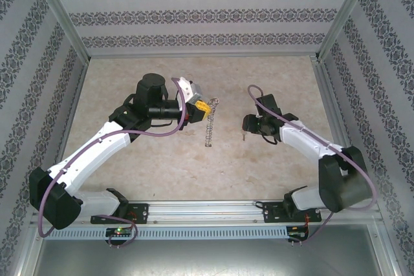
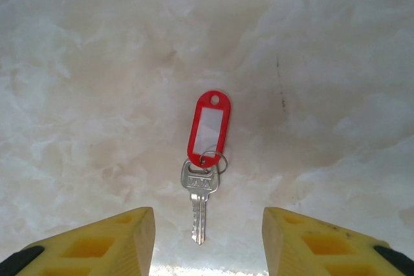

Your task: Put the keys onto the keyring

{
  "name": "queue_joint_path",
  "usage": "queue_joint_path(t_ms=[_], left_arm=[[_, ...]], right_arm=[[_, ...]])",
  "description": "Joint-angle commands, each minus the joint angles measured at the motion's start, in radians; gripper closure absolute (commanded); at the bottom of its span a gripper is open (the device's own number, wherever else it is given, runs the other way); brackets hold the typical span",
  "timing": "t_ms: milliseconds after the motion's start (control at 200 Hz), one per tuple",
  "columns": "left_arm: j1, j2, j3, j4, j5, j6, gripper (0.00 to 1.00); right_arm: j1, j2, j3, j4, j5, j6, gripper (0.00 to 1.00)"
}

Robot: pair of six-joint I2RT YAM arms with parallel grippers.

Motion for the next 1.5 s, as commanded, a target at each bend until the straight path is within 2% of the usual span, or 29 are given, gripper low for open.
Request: queue_joint_path(t_ms=[0,340,759,999,1074,1144,1249,1494], left_arm=[[-0.006,-0.026,-0.002,0.039,0.013,-0.001,1.00],[-0.006,-0.018,0.001,0.049,0.019,-0.023,1.00],[-0.006,0.004,0.013,0.045,0.024,-0.021,1.00],[-0.006,0.004,0.012,0.051,0.025,-0.030,1.00],[-0.007,0.005,0.013,0.054,0.025,-0.032,1.00],[-0.006,0.007,0.013,0.054,0.027,-0.032,1.00],[-0.006,0.009,0.013,0.055,0.030,-0.035,1.00],[-0.007,0.012,0.008,0.063,0.031,-0.041,1.00]], right_arm=[[0.010,0.062,0.047,-0.019,-0.012,-0.027,0.54],[-0.001,0.235,0.095,0.014,-0.034,-0.058,0.61],[-0.009,0.264,0.082,0.060,-0.075,-0.064,0.67],[-0.015,0.257,0.065,0.066,-0.083,-0.064,0.73],[-0.016,0.251,0.058,0.071,-0.088,-0.063,0.78],[-0.018,0.244,0.050,0.074,-0.093,-0.064,0.75],[-0.030,0.217,0.040,0.076,-0.092,-0.064,0.65],[-0.066,0.159,0.023,0.084,-0.111,-0.071,0.63]])
